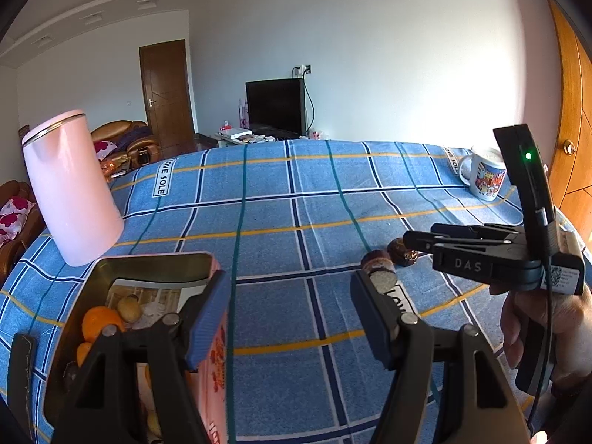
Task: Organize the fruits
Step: 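Grasp a chocolate pastry with the left tool while the right tool grasps a gold-wrapped chocolate ball, then lift and carry the pastry and the gold-wrapped ball over the tin with both tools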
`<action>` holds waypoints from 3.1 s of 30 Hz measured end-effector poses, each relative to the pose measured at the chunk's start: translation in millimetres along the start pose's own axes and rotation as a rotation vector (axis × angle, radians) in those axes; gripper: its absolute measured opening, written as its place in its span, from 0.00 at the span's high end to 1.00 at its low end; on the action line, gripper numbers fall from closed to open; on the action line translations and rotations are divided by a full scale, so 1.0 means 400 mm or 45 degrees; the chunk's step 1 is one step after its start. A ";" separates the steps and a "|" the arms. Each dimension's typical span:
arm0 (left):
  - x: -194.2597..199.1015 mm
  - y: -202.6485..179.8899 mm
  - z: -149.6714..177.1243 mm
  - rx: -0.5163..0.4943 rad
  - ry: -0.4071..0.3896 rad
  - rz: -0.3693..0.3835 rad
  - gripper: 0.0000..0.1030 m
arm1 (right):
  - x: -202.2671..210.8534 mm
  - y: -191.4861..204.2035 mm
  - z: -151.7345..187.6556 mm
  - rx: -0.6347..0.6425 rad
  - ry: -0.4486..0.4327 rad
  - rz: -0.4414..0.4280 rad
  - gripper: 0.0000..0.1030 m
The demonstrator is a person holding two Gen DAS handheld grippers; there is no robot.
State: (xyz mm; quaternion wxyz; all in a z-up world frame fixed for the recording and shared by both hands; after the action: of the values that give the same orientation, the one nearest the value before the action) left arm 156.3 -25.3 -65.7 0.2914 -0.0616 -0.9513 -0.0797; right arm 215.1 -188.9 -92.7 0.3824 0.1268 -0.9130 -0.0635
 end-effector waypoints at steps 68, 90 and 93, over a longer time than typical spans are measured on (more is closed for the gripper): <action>-0.128 -0.177 -0.065 -0.022 -0.012 0.111 0.58 | 0.183 -0.059 0.022 -0.045 -0.414 -0.040 0.61; -0.039 -0.156 -0.070 -0.027 -0.213 0.002 0.58 | 0.232 -0.016 0.033 0.075 -0.556 -0.006 0.61; -0.027 -0.149 -0.065 -0.033 -0.230 -0.008 0.58 | 0.239 -0.010 0.036 0.092 -0.571 -0.001 0.62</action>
State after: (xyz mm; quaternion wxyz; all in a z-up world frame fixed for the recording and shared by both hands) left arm 169.5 -89.2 -57.4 0.2031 -0.0693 -0.9728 -0.0872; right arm 141.1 -219.1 -38.4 0.1649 0.1234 -0.9769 -0.0574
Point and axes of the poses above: each gripper's, at about its wrist camera, not at the fingertips, and x roughly against the way its jaws point, y to its left, z to its underside, the point moved 6 cm from there along -x, roughly the way its jaws point, and after that the axes turned 7 degrees about -x, right-handed, at the moved point
